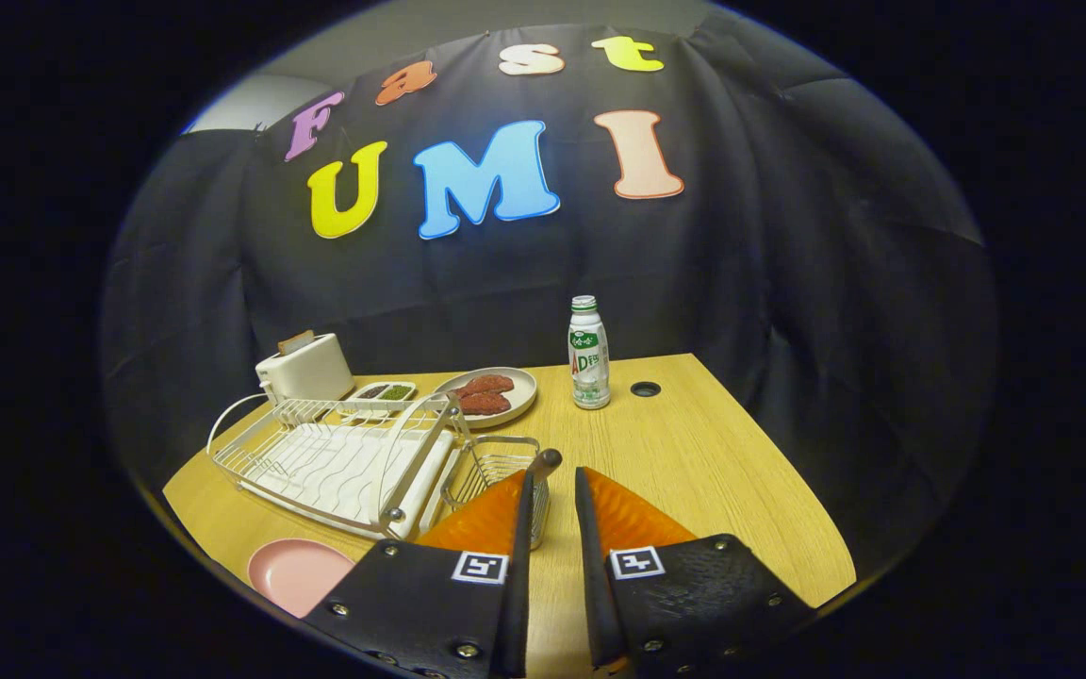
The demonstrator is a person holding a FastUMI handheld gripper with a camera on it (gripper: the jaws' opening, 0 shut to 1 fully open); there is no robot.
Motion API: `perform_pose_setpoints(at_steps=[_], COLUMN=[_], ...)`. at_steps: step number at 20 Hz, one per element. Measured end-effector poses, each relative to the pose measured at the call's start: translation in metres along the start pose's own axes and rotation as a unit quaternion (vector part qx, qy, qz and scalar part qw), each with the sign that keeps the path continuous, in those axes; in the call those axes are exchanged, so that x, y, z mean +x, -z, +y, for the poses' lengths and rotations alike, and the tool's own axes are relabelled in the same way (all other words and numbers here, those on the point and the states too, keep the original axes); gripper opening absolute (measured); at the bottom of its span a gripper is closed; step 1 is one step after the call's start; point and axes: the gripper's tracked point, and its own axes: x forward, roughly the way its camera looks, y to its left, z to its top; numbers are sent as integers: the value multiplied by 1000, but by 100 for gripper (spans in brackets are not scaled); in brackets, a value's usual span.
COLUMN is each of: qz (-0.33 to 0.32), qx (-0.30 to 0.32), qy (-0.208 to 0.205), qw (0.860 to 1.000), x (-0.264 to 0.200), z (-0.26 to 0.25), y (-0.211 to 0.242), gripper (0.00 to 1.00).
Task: Take the plate from the dish rack, then take the spoon from the basket and place it into the plate.
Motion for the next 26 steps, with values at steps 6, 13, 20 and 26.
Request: perform_pose_setpoints(at_steps=[6,13,20,26], qz=[-3,-14,-31,-22], qx=[15,27,29,29], qy=[-16,-15,-1,-9], qw=[1000,999,999,999], x=[30,47,52,54], z=[5,6,9,31], y=[-2,1,-7,-25], gripper=[27,27,21,10])
